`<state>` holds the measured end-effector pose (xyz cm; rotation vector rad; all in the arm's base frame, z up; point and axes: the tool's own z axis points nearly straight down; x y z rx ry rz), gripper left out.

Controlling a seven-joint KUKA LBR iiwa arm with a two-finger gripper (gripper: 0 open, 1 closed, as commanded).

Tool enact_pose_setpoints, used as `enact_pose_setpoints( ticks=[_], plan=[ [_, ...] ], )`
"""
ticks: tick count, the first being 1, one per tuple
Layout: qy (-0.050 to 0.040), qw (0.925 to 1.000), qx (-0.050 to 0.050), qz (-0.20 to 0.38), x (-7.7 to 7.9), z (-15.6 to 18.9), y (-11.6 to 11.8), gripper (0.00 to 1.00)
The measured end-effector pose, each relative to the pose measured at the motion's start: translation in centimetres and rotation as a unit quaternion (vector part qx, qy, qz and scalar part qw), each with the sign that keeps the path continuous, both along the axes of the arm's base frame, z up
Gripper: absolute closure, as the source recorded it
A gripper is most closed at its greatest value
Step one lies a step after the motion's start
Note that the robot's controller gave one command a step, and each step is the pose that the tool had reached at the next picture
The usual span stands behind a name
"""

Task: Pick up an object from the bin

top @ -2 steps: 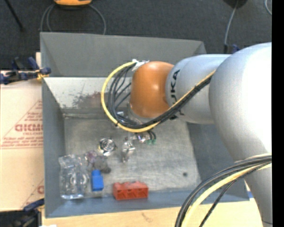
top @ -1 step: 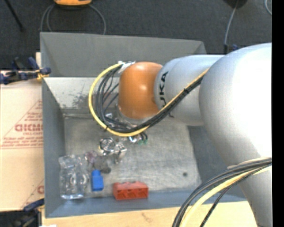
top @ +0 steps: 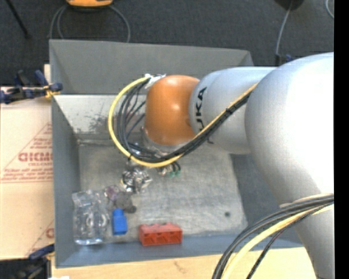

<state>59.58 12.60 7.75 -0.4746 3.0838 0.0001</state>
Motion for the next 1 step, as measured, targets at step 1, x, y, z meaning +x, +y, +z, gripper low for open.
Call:
enact_pose_setpoints(
  ticks=[1],
  plan=[
    [0.0041,1.0,-0.001,-0.008,0.21,14.31,-0.63,1.0]
  ],
)
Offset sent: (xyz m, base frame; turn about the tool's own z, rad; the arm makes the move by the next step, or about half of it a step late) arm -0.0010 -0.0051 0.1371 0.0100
